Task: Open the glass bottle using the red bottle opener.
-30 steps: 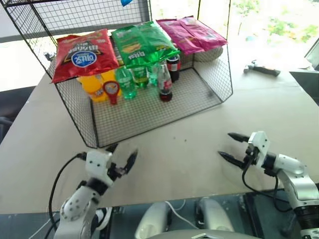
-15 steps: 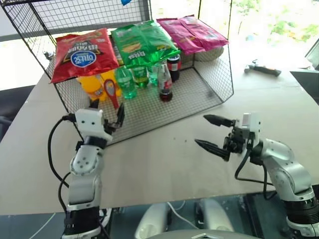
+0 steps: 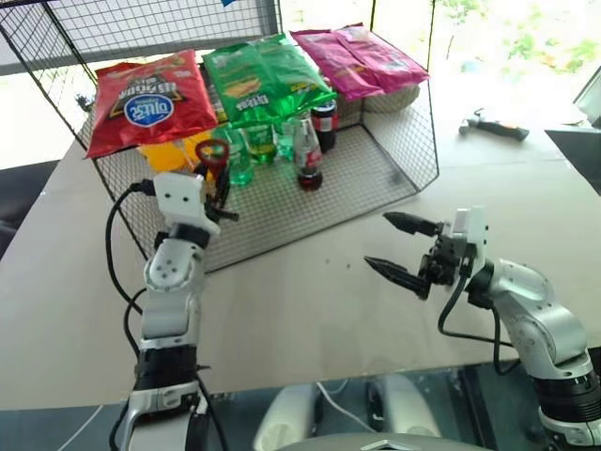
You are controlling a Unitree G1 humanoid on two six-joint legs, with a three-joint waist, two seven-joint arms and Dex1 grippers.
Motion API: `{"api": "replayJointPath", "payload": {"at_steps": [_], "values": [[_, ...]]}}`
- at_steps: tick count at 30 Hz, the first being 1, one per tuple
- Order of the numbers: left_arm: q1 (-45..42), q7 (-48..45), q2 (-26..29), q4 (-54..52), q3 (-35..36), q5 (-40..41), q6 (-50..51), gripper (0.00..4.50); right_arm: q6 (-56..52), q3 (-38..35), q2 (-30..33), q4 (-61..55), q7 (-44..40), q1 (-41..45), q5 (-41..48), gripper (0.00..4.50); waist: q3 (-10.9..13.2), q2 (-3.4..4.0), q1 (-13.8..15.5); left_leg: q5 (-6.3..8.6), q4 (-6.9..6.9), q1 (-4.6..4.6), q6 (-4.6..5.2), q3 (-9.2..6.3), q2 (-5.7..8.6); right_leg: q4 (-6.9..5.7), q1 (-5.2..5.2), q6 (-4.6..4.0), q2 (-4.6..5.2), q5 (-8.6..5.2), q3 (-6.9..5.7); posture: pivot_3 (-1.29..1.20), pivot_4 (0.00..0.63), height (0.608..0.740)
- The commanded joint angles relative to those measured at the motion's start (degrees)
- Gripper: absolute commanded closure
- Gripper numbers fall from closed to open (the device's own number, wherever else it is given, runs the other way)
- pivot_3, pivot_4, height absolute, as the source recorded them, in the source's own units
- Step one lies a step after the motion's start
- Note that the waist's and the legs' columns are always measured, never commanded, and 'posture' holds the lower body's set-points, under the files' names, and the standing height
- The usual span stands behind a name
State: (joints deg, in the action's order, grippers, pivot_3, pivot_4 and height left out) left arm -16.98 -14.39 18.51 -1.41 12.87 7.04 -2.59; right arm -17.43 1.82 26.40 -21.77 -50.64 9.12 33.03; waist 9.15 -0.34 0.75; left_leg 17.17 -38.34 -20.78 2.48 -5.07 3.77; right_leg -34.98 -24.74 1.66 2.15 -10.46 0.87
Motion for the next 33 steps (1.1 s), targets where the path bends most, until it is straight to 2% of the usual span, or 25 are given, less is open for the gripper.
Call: {"api": "replayJointPath", "payload": {"at_steps": [1, 16, 20, 23, 30, 31, 33], "values": [[0.31, -0.58, 0.62, -0.87, 0.56, 0.94, -1.4, 4.46, 0.97, -0.31, 0.03, -2.1, 0.22, -0.16, 0.01, 0.0, 0.0, 0.0, 0.06, 0.0, 0.0, -0.01, 0.0, -0.01, 0.0, 0.0, 0.0, 0.0, 0.0, 0.0, -0.01, 0.0, 0.15, 0.735], [3.72, 0.48, 0.69, -4.49, -0.25, -0.48, -0.42, 4.46, 2.34, -0.23, -0.67, 0.03, -0.26, 0.64, -1.44, 0.0, -0.01, -0.02, 0.07, 0.0, -0.01, 0.0, 0.0, -0.01, 0.0, -0.04, 0.0, 0.0, 0.01, 0.0, -0.02, 0.0, 0.15, 0.735], [5.06, -3.5, 0.15, -6.94, -0.9, 4.26, 1.25, 4.46, 3.02, -0.32, -0.92, 0.37, -0.25, 0.67, -1.8, 0.0, -0.02, -0.02, 0.1, 0.0, -0.02, -0.01, 0.0, 0.0, 0.0, -0.05, 0.0, 0.0, 0.01, 0.01, -0.01, 0.0, 0.15, 0.735], [6.26, -5.72, 0.58, -8.95, -1.96, 5.27, 1.83, 3.63, 3.21, -0.46, -0.96, 0.44, -0.19, 0.69, -1.93, 0.0, -0.02, -0.02, 0.09, 0.0, -0.04, -0.01, 0.0, 0.0, 0.0, -0.06, 0.0, 0.0, 0.02, 0.01, -0.01, 0.0, 0.15, 0.735], [7.17, -1.78, 0.2, -10.32, -0.48, 1.27, -2.08, 0.35, 3.31, -0.6, -0.74, 0.48, 0.02, 0.62, -2.29, 0.0, -0.03, -0.03, 0.08, -0.01, -0.04, 0.03, -0.01, 0.01, 0.0, -0.14, 0.0, -0.01, 0.01, 0.01, 0.0, 0.0, 0.15, 0.735], [7.3, -0.99, 0.24, -10.39, -0.22, 0.59, -2.55, 0.13, 3.34, -0.61, -0.71, 0.51, 0.02, 0.61, -2.34, 0.0, -0.03, -0.03, 0.08, -0.01, -0.05, 0.03, -0.01, 0.02, 0.0, -0.16, 0.0, -0.01, 0.01, 0.0, 0.01, 0.0, 0.15, 0.735], [7.71, 0.19, 0.45, -10.51, -0.06, -0.93, -3.24, 0.13, 3.45, -0.64, -0.64, 0.61, -0.01, 0.58, -2.49, 0.0, -0.03, -0.04, 0.08, -0.01, -0.07, 0.03, -0.01, 0.03, 0.0, -0.19, 0.0, -0.01, 0.01, 0.0, 0.01, 0.0, 0.15, 0.735]]}}
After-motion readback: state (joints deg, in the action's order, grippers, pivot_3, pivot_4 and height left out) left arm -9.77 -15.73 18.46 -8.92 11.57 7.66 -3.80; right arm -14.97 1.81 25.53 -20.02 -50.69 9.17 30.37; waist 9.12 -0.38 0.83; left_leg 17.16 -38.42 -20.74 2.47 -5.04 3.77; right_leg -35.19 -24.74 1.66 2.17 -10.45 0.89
